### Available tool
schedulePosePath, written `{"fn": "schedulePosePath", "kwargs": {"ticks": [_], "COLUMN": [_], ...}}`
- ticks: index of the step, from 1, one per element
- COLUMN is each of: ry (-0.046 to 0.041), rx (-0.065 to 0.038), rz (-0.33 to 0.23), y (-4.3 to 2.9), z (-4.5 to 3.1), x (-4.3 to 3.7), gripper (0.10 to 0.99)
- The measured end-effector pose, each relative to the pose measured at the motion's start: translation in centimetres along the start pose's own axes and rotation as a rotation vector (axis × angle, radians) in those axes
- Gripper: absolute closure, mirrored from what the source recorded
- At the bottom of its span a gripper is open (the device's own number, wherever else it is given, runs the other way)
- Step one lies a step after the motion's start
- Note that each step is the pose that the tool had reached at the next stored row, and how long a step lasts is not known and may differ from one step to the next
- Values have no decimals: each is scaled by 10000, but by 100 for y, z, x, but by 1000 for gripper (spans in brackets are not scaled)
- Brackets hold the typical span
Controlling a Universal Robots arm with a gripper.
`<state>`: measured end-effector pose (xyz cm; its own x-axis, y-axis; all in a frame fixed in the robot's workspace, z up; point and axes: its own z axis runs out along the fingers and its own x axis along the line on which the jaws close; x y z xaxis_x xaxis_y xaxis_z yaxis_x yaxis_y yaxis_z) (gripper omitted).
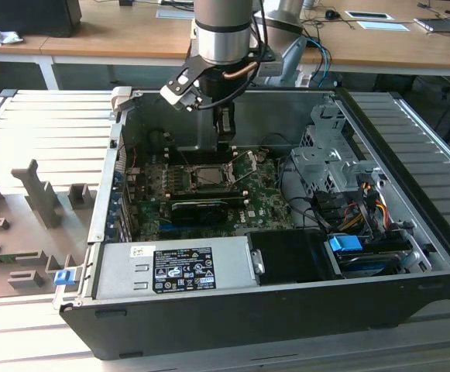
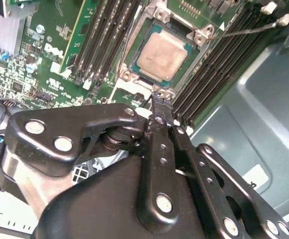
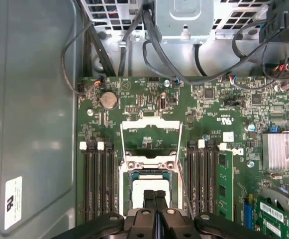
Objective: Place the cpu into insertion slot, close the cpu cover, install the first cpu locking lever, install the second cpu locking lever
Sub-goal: 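Close the cpu cover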
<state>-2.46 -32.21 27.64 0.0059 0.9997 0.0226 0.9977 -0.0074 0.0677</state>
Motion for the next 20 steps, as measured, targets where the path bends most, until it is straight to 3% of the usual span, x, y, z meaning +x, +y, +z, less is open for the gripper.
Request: {"fn": "schedulePosePath", "kwargs": {"ticks": [15,20], "ry": [-2,-3], "rx": [0,1], "rz": [2,1], "y": [86,171], "z": [-167,-166], "x": [17,21], "gripper": [980,980]}}
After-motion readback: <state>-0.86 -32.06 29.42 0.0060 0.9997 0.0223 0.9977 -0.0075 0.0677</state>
